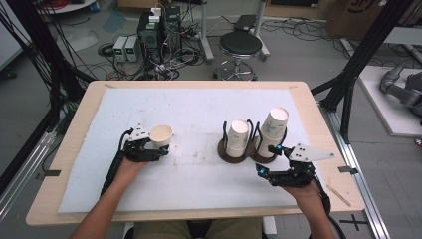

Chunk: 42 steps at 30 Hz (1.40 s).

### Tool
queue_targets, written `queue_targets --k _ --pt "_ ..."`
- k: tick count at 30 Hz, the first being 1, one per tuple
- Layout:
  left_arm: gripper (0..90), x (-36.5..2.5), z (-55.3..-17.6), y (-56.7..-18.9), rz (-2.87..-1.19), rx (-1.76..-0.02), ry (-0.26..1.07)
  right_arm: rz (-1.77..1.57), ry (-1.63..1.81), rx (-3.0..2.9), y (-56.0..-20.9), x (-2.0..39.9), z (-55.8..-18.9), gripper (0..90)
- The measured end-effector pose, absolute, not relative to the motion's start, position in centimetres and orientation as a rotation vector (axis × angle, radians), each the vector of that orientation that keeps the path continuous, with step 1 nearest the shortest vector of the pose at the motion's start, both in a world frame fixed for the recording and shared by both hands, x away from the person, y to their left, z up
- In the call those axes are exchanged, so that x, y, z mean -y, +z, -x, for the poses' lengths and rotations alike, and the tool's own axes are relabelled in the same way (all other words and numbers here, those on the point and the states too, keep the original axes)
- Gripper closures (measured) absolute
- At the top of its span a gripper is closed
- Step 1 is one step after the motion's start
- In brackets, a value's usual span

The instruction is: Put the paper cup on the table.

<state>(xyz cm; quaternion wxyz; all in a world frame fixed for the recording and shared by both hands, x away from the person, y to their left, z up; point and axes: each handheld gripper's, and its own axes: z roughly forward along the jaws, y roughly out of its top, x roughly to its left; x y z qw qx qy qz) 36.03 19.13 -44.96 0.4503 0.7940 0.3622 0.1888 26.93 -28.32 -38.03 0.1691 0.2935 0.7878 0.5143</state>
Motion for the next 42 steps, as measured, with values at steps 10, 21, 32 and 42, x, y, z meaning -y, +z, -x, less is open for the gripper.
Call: queue_targets --k 10,21,32,42 --pt "28.9 -19.2 -35.9 -45.2 -1.972 -0.902 0.441 -0.834 1.462 -2.238 -38.0 28.5 -27.0 22.4" --pt "19.5 -20.6 -34.8 -44.3 -1.916 -0.907 0.424 -0.836 1.459 -2.239 -38.1 28.6 -27.0 22.3" --pt "17.6 -24.3 -31.8 -41.9 -1.676 -0.829 0.447 -0.848 1.459 -2.221 -38.0 28.8 -27.0 22.3" --pt "15.8 -26.3 -29.8 -40.7 -1.524 -0.732 0.479 -0.865 1.448 -2.184 -38.0 29.6 -26.9 22.3"
